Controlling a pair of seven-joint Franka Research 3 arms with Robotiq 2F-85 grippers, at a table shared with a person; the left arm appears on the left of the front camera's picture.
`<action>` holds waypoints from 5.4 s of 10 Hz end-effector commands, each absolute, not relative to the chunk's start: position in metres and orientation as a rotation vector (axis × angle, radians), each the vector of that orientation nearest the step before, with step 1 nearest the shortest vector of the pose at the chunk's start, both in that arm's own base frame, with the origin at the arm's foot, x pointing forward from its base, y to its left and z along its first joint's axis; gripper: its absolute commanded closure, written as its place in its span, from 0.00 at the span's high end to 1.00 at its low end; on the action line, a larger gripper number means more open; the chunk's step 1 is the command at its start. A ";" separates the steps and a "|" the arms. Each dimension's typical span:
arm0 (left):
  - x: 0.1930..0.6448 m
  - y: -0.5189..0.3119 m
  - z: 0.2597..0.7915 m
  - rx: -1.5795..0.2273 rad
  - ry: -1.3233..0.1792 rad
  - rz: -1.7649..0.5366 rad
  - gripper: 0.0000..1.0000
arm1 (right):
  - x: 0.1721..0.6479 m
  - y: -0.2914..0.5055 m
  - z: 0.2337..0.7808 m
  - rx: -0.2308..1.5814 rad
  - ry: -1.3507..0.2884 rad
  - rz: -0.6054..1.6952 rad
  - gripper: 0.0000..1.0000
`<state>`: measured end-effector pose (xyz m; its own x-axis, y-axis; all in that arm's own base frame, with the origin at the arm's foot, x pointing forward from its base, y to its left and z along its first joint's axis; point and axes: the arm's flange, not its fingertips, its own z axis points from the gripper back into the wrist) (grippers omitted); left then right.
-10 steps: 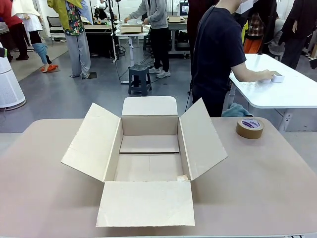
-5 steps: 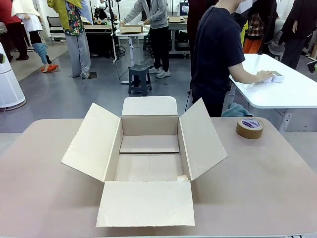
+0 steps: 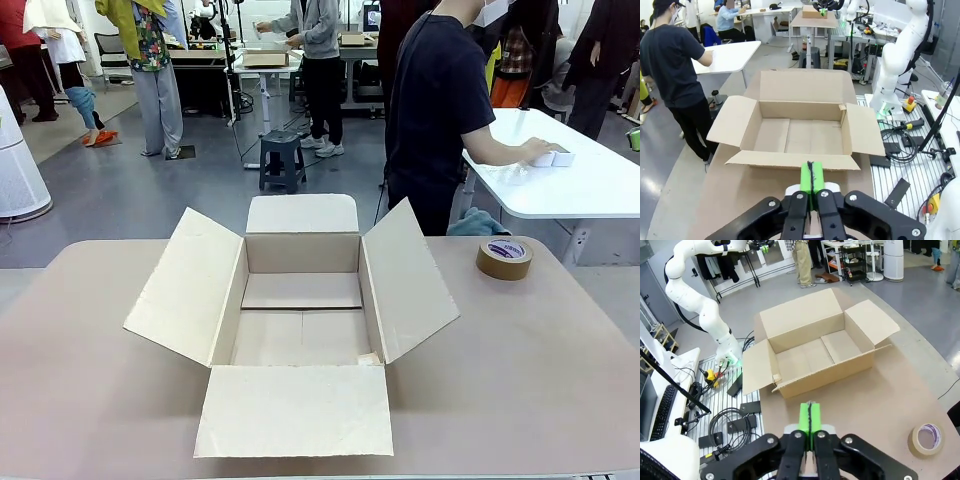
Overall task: Wrap the clocks to prevent damage.
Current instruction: Open the side flaps of the Package Box.
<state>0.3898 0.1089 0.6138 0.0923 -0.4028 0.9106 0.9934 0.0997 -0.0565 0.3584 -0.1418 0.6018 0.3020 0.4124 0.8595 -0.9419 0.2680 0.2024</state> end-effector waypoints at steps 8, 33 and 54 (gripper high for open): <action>0.390 0.111 0.614 -0.853 -0.861 -1.272 0.00 | 0.358 -0.148 0.599 0.862 -0.764 1.044 0.00; 0.445 -0.201 0.625 0.151 -0.058 -0.627 0.01 | 0.419 0.206 0.586 0.158 0.036 0.836 0.01; 0.419 -0.235 0.525 0.322 -0.203 -0.034 0.01 | 0.410 0.251 0.475 -0.196 -0.054 0.111 0.01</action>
